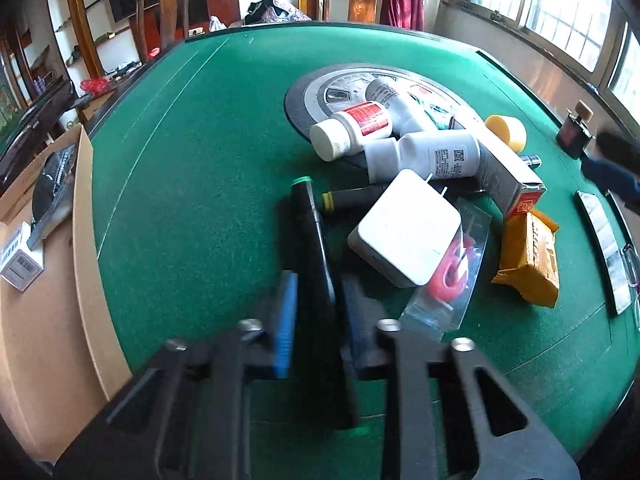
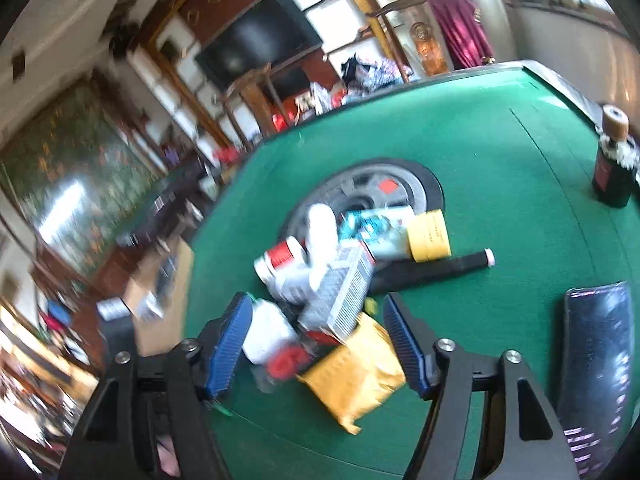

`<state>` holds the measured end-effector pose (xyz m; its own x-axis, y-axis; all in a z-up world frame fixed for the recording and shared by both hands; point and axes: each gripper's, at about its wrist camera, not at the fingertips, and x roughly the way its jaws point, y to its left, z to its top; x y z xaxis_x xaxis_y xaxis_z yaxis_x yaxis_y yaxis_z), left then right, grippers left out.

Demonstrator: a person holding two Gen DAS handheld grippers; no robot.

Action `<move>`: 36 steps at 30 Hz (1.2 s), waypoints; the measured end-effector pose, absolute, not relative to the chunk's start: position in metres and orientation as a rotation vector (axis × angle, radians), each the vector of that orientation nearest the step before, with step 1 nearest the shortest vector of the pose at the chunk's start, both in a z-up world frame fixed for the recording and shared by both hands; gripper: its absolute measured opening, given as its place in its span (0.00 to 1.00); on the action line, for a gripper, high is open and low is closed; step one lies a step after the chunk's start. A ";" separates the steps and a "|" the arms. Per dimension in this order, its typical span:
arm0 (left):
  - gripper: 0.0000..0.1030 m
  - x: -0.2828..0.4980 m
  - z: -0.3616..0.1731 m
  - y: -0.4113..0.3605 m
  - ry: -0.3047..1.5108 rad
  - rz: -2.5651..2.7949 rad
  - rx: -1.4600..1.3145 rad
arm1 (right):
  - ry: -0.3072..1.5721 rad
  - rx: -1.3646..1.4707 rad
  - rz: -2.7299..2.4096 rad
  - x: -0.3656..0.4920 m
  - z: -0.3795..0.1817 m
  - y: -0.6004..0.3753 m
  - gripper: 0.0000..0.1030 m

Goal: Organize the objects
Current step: 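Grasp the yellow packet with the right gripper while the left holds the marker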

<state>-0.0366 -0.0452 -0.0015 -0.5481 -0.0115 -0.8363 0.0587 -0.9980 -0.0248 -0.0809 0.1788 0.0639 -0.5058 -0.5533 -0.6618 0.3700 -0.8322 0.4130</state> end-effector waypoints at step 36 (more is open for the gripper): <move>0.17 -0.038 -0.007 -0.036 -0.026 -2.728 1.329 | -0.106 1.295 -2.358 -0.072 0.008 0.144 0.66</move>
<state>-0.0380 -0.0362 -0.0069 -0.6116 -0.1033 -0.7844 0.0883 -0.9942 0.0621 -0.0725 0.1442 0.0083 -0.4610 -0.4164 -0.7836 0.3443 -0.8978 0.2745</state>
